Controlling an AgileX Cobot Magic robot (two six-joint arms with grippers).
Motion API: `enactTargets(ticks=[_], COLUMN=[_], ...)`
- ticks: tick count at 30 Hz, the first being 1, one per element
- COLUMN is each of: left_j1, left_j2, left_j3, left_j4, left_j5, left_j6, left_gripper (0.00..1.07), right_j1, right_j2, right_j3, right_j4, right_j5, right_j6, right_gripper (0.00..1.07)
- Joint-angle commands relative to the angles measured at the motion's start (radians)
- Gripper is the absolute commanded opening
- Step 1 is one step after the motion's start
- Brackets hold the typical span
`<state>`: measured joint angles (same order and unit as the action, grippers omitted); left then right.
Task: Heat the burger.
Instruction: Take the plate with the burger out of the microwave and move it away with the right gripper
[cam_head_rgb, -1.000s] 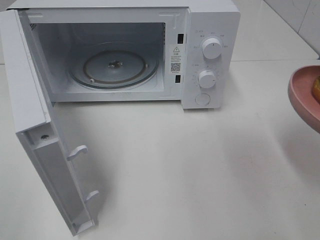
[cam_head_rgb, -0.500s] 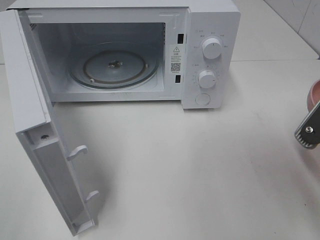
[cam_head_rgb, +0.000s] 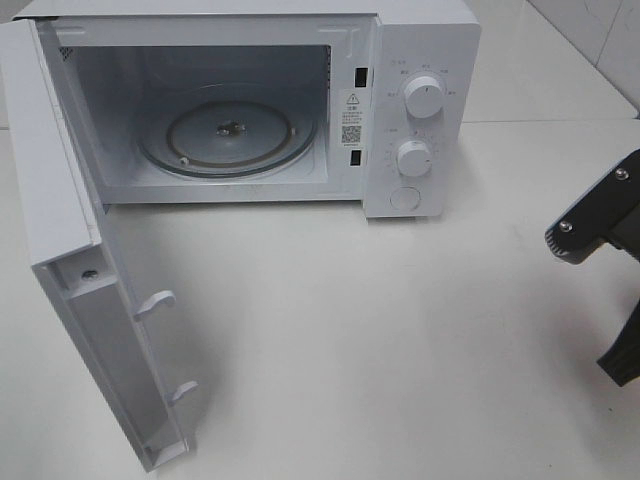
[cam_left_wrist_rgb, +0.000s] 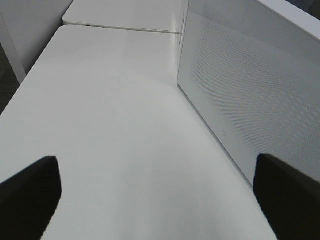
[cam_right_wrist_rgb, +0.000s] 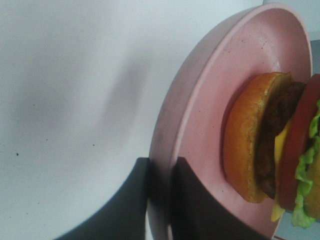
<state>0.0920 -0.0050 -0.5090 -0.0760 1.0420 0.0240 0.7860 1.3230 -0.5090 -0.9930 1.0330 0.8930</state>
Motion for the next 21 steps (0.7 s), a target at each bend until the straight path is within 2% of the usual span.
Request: enactTargets(ticks=[1,12,16,21], left_j1=[0.001,0.001,0.001,0.001], left_j2=[-0.019,-0.019,-0.019,-0.019], left_j3=[0.004,0.004,0.004,0.004], left_j4=[-0.001,-0.001,-0.001,-0.001], left_j5=[-0.007,-0.007,-0.007,-0.007], left_j6=[-0.002,-0.002,-0.002,-0.002], left_gripper=[1.00,1.00,1.00,1.00], right_j1=[-0.002,-0.025,-0.105,-0.143], right_j2=[0.048,0.261,0.364,0.438], right_j3=[-0.021,-0.061,-0.061,-0.061], right_j4=[-0.060,-0.057,-0.044,-0.072], right_j5=[0.057,-0.001,-0.091,-0.126], right_j6=[0.063,0.195,0.224,0.296], right_gripper=[0.00,0.00,0.00,0.00])
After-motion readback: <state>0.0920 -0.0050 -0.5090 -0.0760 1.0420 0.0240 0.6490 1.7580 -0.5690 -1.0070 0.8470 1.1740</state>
